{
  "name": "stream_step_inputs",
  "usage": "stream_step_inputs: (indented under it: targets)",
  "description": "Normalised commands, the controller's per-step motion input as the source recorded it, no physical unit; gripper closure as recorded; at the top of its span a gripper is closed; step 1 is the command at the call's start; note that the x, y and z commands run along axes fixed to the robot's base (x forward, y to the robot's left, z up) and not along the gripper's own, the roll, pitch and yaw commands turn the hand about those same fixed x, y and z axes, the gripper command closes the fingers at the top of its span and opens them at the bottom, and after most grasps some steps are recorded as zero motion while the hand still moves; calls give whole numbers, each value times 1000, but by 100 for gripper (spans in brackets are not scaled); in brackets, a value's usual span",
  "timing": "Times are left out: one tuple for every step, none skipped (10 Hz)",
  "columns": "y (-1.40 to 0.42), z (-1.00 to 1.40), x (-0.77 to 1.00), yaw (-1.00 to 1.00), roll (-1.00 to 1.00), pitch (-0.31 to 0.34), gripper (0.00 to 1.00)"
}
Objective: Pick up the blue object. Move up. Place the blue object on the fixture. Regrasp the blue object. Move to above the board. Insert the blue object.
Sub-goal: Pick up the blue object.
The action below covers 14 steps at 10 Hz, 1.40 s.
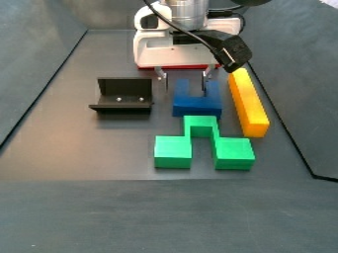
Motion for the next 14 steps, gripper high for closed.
stream_step_inputs:
  targets:
    - [-103, -80, 0, -120, 24, 0, 0]
    - [-91, -54, 3, -243, 21, 6, 0]
    - [-69, -23, 0, -246, 20, 19, 0]
    - [0, -63, 0, -189, 17, 4, 0]
    - [0, -77, 0, -157, 9, 9, 0]
    - [0, -77, 0, -131, 14, 19, 0]
    - [57, -94, 0, -69, 10, 14, 0]
    - [0, -63, 0, -3, 20, 13, 0]
    - [0, -34, 0, 0, 19, 11, 0]
    - [0, 0, 0, 0, 6, 0, 0]
    - [-26, 0, -86, 0, 20, -37, 0]
    - [0, 0, 0, 0, 0, 0, 0]
    - [0, 0, 0, 0, 0, 0, 100]
    - [0, 0, 0, 0, 0, 0, 100]
